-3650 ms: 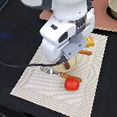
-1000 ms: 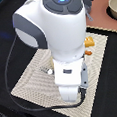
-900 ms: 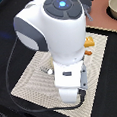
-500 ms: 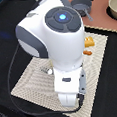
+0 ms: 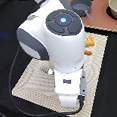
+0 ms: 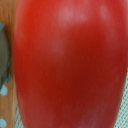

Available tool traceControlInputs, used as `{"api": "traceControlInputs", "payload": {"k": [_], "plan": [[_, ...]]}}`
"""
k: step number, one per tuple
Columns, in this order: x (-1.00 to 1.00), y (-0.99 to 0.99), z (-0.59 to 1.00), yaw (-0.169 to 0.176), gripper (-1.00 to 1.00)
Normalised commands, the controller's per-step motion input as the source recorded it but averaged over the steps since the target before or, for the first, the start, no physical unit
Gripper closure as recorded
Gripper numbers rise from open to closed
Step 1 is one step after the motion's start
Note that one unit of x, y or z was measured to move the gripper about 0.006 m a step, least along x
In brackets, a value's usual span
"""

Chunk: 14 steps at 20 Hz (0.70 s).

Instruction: Interact with the objects in diverse but meaningful ways.

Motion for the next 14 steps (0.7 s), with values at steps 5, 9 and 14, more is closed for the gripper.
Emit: {"api": "traceControlInputs", "payload": {"k": [5, 9, 14], "plan": [[0.5, -0.15, 0.0, 0.0, 1.0], [0.28, -0.2, 0.47, -0.001, 1.0], [-0.36, -0.12, 1.0, 0.0, 1.0]]}}
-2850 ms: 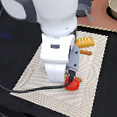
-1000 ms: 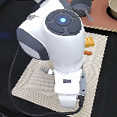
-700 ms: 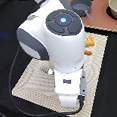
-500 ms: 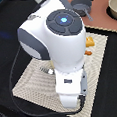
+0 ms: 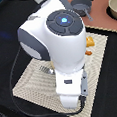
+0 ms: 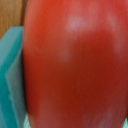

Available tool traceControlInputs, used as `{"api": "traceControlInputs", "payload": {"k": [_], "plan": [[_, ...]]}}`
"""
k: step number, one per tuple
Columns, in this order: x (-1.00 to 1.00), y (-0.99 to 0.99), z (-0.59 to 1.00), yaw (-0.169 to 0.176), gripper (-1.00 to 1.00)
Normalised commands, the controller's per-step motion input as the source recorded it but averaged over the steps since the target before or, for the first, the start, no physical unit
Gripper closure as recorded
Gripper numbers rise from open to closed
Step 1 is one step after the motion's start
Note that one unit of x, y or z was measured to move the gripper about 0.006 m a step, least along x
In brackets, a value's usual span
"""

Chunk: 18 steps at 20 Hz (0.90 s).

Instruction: Interact with the objects in diverse but meaningful ways.

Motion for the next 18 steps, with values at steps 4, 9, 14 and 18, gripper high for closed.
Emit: {"api": "traceControlInputs", "payload": {"k": [4, 9, 14, 18], "plan": [[-0.74, -0.08, 0.93, 0.014, 1.0], [-0.85, 0.0, 0.66, 0.038, 1.0], [-1.0, 0.04, 0.28, 0.043, 1.0], [-1.0, 0.05, -0.06, 0.063, 1.0]]}}
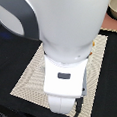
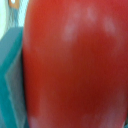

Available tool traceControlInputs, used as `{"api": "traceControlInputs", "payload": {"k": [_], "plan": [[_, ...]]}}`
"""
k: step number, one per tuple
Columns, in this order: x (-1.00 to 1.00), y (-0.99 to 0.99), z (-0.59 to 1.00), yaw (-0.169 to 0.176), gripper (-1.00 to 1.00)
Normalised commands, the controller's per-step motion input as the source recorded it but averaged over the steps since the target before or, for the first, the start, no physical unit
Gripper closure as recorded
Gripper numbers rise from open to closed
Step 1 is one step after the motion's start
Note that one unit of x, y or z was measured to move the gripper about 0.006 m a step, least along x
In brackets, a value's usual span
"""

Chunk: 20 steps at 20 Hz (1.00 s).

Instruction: Interact with the objects in diverse but meaningful ways.

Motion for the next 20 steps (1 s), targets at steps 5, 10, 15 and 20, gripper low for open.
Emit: {"api": "traceControlInputs", "payload": {"k": [5, 10, 15, 20], "plan": [[-1.0, 0.01, -0.31, 0.067, 1.0], [-1.0, 0.0, -0.43, 0.027, 1.0], [-1.0, 0.06, -0.36, 0.011, 1.0], [-1.0, 0.24, -0.22, 0.0, 1.0]]}}
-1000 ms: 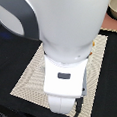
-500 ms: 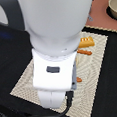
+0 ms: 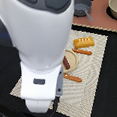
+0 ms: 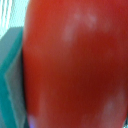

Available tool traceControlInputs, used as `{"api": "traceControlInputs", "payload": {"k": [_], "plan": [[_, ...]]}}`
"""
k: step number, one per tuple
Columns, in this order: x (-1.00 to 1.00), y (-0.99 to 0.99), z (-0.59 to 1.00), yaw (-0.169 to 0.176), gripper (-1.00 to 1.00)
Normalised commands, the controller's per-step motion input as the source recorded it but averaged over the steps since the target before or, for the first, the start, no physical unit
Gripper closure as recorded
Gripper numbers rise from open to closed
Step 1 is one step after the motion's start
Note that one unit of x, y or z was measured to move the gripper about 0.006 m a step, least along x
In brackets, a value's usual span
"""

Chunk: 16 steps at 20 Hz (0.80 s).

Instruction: Interact with the objects in diverse but meaningful ways.

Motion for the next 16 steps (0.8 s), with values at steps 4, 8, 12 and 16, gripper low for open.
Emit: {"api": "traceControlInputs", "payload": {"k": [4, 8, 12, 16], "plan": [[-1.0, 0.36, -0.17, 0.0, 1.0], [-1.0, 0.49, -0.17, 0.0, 1.0], [-0.98, 0.6, -0.21, 0.0, 1.0], [-0.94, 0.64, -0.19, 0.0, 1.0]]}}
